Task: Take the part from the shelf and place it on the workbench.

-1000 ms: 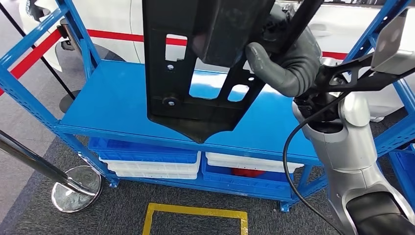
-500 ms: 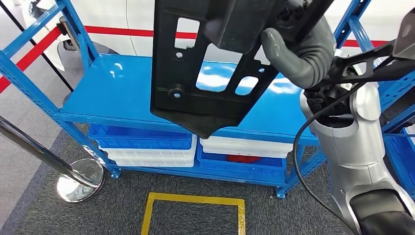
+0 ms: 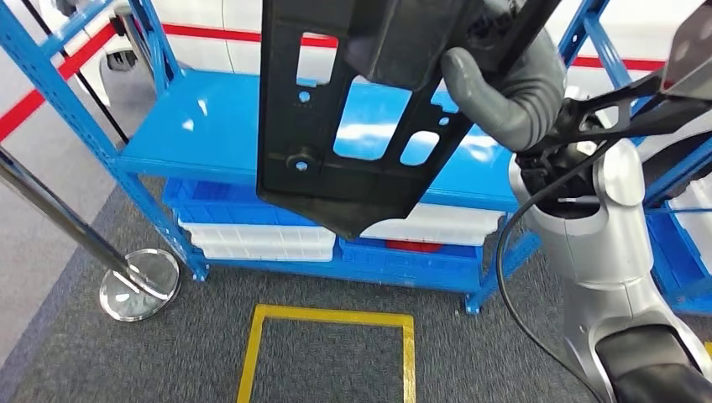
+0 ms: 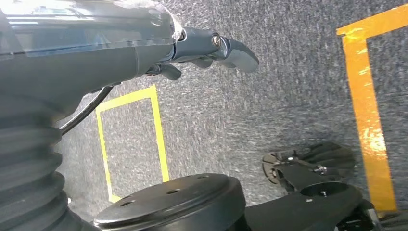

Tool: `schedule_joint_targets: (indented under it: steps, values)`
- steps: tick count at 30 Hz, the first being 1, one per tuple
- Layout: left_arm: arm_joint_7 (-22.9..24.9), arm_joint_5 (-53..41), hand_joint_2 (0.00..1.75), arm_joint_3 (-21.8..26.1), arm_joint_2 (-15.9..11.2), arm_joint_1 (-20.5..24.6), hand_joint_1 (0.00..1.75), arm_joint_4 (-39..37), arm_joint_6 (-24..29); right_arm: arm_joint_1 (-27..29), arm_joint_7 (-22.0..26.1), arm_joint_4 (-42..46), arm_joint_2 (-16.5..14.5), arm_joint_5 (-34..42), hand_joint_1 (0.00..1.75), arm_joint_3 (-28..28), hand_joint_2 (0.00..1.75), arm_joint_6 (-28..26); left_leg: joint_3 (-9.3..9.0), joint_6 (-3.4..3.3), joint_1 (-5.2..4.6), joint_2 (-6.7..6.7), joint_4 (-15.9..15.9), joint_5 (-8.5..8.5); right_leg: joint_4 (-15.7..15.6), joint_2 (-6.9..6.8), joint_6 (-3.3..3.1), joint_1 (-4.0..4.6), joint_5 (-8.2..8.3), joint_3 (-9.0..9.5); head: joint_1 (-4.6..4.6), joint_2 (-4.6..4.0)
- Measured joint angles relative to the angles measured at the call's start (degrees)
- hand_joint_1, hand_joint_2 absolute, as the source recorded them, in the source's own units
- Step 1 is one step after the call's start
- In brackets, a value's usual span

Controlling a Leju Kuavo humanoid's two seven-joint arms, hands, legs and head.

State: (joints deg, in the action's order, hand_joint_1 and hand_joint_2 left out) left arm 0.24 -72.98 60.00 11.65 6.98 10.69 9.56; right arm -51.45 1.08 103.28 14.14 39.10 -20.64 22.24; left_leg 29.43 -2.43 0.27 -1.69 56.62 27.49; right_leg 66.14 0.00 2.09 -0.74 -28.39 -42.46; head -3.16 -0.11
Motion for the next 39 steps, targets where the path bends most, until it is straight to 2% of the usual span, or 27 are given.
schedule_joint_targets:
  steps: [1, 2, 4, 5, 6, 8, 9, 11, 12, 14, 16, 17, 18, 19, 21, 23, 24, 26, 27, 29, 31, 32, 33, 34, 35, 37, 39]
  values:
    - [-0.07, -0.04, 1.75, 0.0, -0.01, 0.06, 0.0, 0.0, -0.06, 0.25, -0.07, -0.05, -0.01, -0.08, 1.75, 0.01, 1.75, -0.04, 0.85, -0.15, -0.09, -0.45, 0.11, -0.64, 3.91, 0.0, 0.28, -0.12, -2.11, -0.58, -0.01, 0.0]
    - [-0.16, -0.09, 1.75, 0.0, -0.01, 0.12, 0.0, 0.0, -0.13, 0.57, -0.19, -0.09, -0.02, -0.14, 1.75, 0.02, 1.75, -0.07, 1.72, -0.16, -0.15, -0.88, 0.27, -1.2, 7.0, -0.01, 0.5, -0.17, -2.59, -0.73, -0.01, 0.0]
    - [-0.3, -0.16, 1.75, 0.0, -0.02, 0.27, 0.0, 0.0, -0.22, 1.19, -0.46, -0.14, -0.02, -0.16, 1.75, 0.03, 1.75, -0.1, 3.58, -0.04, -0.21, -1.87, 0.83, -2.17, 8.47, -0.16, 0.71, -0.21, -0.02, 1.14, -0.01, 0.0]
    - [-0.34, -0.18, 1.75, 0.0, -0.02, 0.37, 0.0, 0.01, -0.24, 1.35, -0.55, -0.15, -0.01, -0.16, 1.75, 0.04, 1.75, -0.1, 4.48, 0.08, -0.23, -2.35, 1.21, -2.57, 6.28, -0.56, 0.67, -0.19, 1.56, 3.48, -0.01, 0.0]
    - [-0.37, -0.19, 1.75, -0.01, -0.03, 0.46, 0.0, 0.02, -0.24, 1.41, -0.57, -0.15, -0.01, -0.16, 1.75, 0.08, 1.75, -0.1, 5.2, 0.24, -0.3, -2.76, 1.6, -2.9, 2.61, -1.51, 0.51, -0.07, 1.98, 6.55, -0.01, 0.0]
    - [-0.4, -0.21, 1.75, -0.02, -0.03, 0.56, 0.0, 0.04, -0.22, 1.39, -0.56, -0.13, -0.01, -0.09, 1.75, 0.18, 1.75, -0.09, 5.98, 0.73, -0.48, -3.55, 2.06, -3.57, -5.28, -3.48, -0.3, 0.5, 0.42, 12.05, -0.02, 0.0]
    - [-0.42, -0.22, 1.75, -0.02, -0.04, 0.56, 0.0, 0.04, -0.21, 1.37, -0.54, -0.12, -0.01, -0.03, 1.75, 0.23, 1.75, -0.09, 6.11, 1.0, -0.54, -4.01, 2.06, -3.99, -7.62, -3.92, -0.82, 0.81, -0.43, 13.34, -0.02, 0.0]
    - [-0.52, -0.27, 1.75, -0.02, -0.08, 0.52, 0.0, 0.05, -0.2, 1.43, -0.5, -0.15, 0.0, 0.11, 1.75, 0.35, 1.75, -0.14, 6.34, 1.66, -0.52, -4.58, 1.85, -4.62, -9.07, -3.28, -1.86, 0.87, 0.1, 13.14, -0.01, 0.0]
    - [-0.63, -0.31, 1.75, -0.02, -0.11, 0.54, 0.0, 0.05, -0.2, 1.46, -0.49, -0.19, 0.0, 0.18, 1.75, 0.4, 1.75, -0.19, 6.68, 2.03, -0.48, -3.92, 2.19, -3.92, -9.28, -2.8, -2.32, 0.71, 0.82, 12.59, -0.01, 0.0]
    - [-0.82, -0.39, 1.75, -0.02, -0.16, 0.72, 0.0, 0.08, -0.2, 1.58, -0.44, -0.25, 0.1, 0.28, 1.75, 0.46, 1.75, -0.41, 7.82, 2.64, -0.33, -1.34, 5.8, 0.58, -9.57, -1.96, -3.1, 0.35, 2.36, 11.14, -0.03, 0.0]
    - [-0.87, -0.43, 1.75, -0.02, -0.22, 0.97, 0.0, 0.09, -0.22, 1.74, -0.41, -0.29, 0.28, 0.31, 1.75, 0.47, 1.75, -0.63, 8.89, 2.84, -0.23, 0.38, 12.82, 5.91, -9.41, -0.99, -3.42, 0.42, 3.75, 9.29, -0.04, 0.0]
    - [-0.86, -0.49, 1.75, -0.02, -0.26, 1.04, 0.0, 0.09, -0.24, 1.88, -0.39, -0.31, 0.36, 0.3, 1.75, 0.48, 1.75, -0.73, 8.95, 2.88, -0.21, 0.63, 15.88, 6.95, -9.29, -0.48, -3.42, 0.46, 4.42, 8.33, -0.04, 0.0]
    - [-0.82, -0.57, 1.75, -0.03, -0.29, 1.05, 0.0, 0.09, -0.26, 2.03, -0.36, -0.33, 0.37, 0.22, 1.75, 0.49, 1.75, -0.85, 8.43, 2.89, -0.18, 0.73, 17.53, 6.6, -9.12, 0.0, -3.37, 0.46, 5.05, 7.39, -0.04, 0.0]
    - [-0.74, -0.68, 1.75, -0.04, -0.3, 0.99, 0.0, 0.09, -0.28, 2.21, -0.27, -0.33, 0.37, 0.09, 1.75, 0.54, 1.75, -0.97, 7.21, 2.89, -0.12, 0.79, 17.36, 5.19, -8.93, 0.42, -3.25, 0.44, 5.63, 6.51, -0.05, 0.0]
    - [-0.54, -0.84, 1.75, -0.09, -0.33, 0.66, 0.0, 0.09, -0.32, 2.54, -0.01, -0.33, 0.37, -0.18, 1.75, 0.72, 1.75, -1.17, 2.74, 2.85, 0.08, 1.11, 11.47, 2.31, -8.5, 1.16, -2.82, 0.38, 6.61, 4.96, -0.05, 0.0]
    - [-0.42, -0.89, 1.75, -0.13, -0.35, 0.2, 0.0, 0.09, -0.37, 2.7, 0.22, -0.31, 0.37, -0.27, 1.75, 1.02, 1.75, -1.21, -1.76, 2.69, 0.07, 1.73, 3.7, 2.36, -8.15, 1.56, -2.26, 0.45, 7.66, 3.82, -0.04, 0.0]
    - [-0.4, -0.89, 1.75, -0.13, -0.35, 0.04, 0.0, 0.09, -0.4, 2.73, 0.27, -0.3, 0.37, -0.29, 1.75, 1.16, 1.75, -1.21, -2.76, 2.55, 0.0, 1.96, 1.48, 2.97, -8.17, 1.63, -2.0, 0.5, 8.32, 3.39, -0.04, 0.0]
    - [-0.4, -0.86, 1.75, -0.13, -0.27, -0.08, 0.0, 0.08, -0.43, 2.85, 0.32, -0.31, 0.37, -0.33, 1.75, 1.41, 1.75, -1.21, -2.63, 2.04, -0.04, 1.96, 0.2, 2.74, -8.64, 1.68, -1.49, 0.53, 9.61, 2.73, -0.04, 0.0]
    - [-0.39, -0.82, 1.75, -0.13, -0.21, -0.06, 0.0, 0.07, -0.44, 2.9, 0.39, -0.33, 0.35, -0.34, 1.75, 1.5, 1.75, -1.2, -2.1, 1.67, 0.04, 1.83, 0.16, 2.17, -8.63, 1.56, -1.2, 0.49, 9.26, 2.37, -0.03, 0.0]
    - [-0.43, -0.72, 1.75, -0.13, -0.1, -0.03, 0.0, 0.04, -0.46, 2.97, 0.62, -0.41, 0.08, -0.38, 1.75, 1.64, 1.75, -1.11, -0.92, 0.68, 0.22, 1.35, 0.07, 1.0, -5.43, 1.0, -0.6, 0.32, 5.38, 1.1, -0.02, 0.0]
    - [-0.58, -0.6, 1.75, -0.11, -0.11, 0.04, 0.0, 0.04, -0.46, 3.0, 0.91, -0.55, -0.32, -0.43, 1.75, 1.68, 1.75, -1.0, 0.36, 0.0, -0.08, 0.93, 0.42, 0.14, 2.32, 0.41, -0.08, 0.17, -0.25, -0.8, -0.01, 0.0]
    - [-0.68, -0.52, 1.75, -0.11, -0.11, 0.08, 0.0, 0.04, -0.46, 3.05, 1.06, -0.64, -0.42, -0.45, 1.75, 1.69, 1.75, -0.93, 1.04, -0.15, -0.26, 0.76, 0.67, -0.22, 6.09, 0.31, 0.02, 0.11, -1.71, -1.47, -0.01, 0.0]
    - [-0.77, -0.44, 1.75, -0.11, -0.11, 0.15, 0.0, 0.04, -0.46, 3.12, 1.2, -0.73, -0.47, -0.5, 1.75, 1.69, 1.75, -0.84, 1.74, -0.25, -0.47, 0.62, 0.97, -0.56, 8.46, 0.28, -0.02, 0.13, -1.9, -1.45, -0.01, 0.0]
    - [-0.83, -0.36, 1.75, -0.11, -0.11, 0.23, 0.0, 0.04, -0.46, 3.2, 1.32, -0.81, -0.48, -0.56, 1.75, 1.7, 1.75, -0.74, 2.44, -0.33, -0.72, 0.52, 1.28, -0.86, 8.82, 0.28, -0.27, 0.25, -0.99, -0.49, -0.01, 0.0]
    - [-0.86, -0.27, 1.75, -0.11, -0.11, 0.32, 0.0, 0.04, -0.47, 3.24, 1.41, -0.87, -0.48, -0.63, 1.75, 1.72, 1.75, -0.62, 3.08, -0.4, -1.0, 0.46, 1.55, -1.15, 7.09, 0.29, -0.79, 0.46, 0.45, 1.47, -0.01, 0.0]
    - [-0.87, -0.18, 1.75, -0.1, 0.14, 0.47, 0.0, 0.03, -0.57, 3.14, 1.49, -0.91, -0.48, -0.73, 1.75, 1.8, 1.75, -0.42, 3.95, -0.41, -1.4, 0.41, 1.9, -1.73, -0.38, 0.29, -2.72, 1.29, 1.88, 7.09, -0.01, 0.0]
    - [-0.84, -0.15, 1.75, -0.09, 0.45, 0.49, 0.0, 0.02, -0.65, 2.77, 1.49, -0.9, -0.48, -0.75, 1.75, 1.95, 1.75, -0.31, 4.47, 0.05, -1.22, 0.35, 1.89, -2.49, -6.56, 0.12, -4.15, 2.13, 1.24, 10.93, -0.01, 0.0]
